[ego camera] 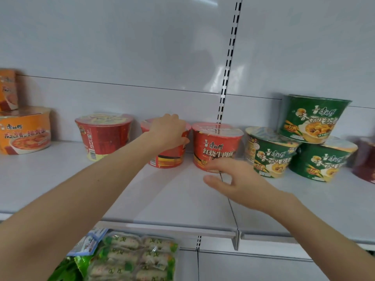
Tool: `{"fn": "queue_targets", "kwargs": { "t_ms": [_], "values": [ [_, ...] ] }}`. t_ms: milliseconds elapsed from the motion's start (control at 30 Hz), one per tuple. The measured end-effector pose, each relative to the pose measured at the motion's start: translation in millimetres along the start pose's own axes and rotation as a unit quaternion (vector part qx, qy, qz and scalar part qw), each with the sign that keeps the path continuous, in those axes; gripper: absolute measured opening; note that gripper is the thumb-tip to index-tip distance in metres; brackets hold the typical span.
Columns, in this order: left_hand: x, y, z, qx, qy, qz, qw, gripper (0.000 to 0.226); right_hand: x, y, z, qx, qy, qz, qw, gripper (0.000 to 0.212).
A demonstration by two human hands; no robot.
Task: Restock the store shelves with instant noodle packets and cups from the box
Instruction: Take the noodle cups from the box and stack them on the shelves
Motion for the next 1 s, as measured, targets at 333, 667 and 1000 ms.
{"fn": "queue_targets", "kwargs": {
  "t_ms": [333, 667, 1000],
  "values": [
    [3.0, 23.1, 34.6, 0.051, 0.114, -0.007, 0.992, 0.019, 44.8, 20.6, -11.2, 0.024, -0.031, 0.081, 0.996, 0.042],
    [-6.6, 31.7, 31.7, 0.041, 0.154, 0.010, 0.987, 0.053, 46.3, 19.7, -11.8, 0.027, -0.041, 0.076, 0.996, 0.040],
    [-1.1, 34.9, 46.5, 0.078, 0.226, -0.011, 0.971, 0.036, 45.7, 19.9, -11.0, 0.026, -0.042, 0.071, 0.996, 0.040]
  ]
}}
Point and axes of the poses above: each hand's wrist, its own y-axis away from the middle knuckle, its own x-axis out of the palm, z = x × y, the point moved 5 cm from there along -y, towards the middle knuckle, and after that the axes turned 3 degrees about z, right-handed, at the moved point
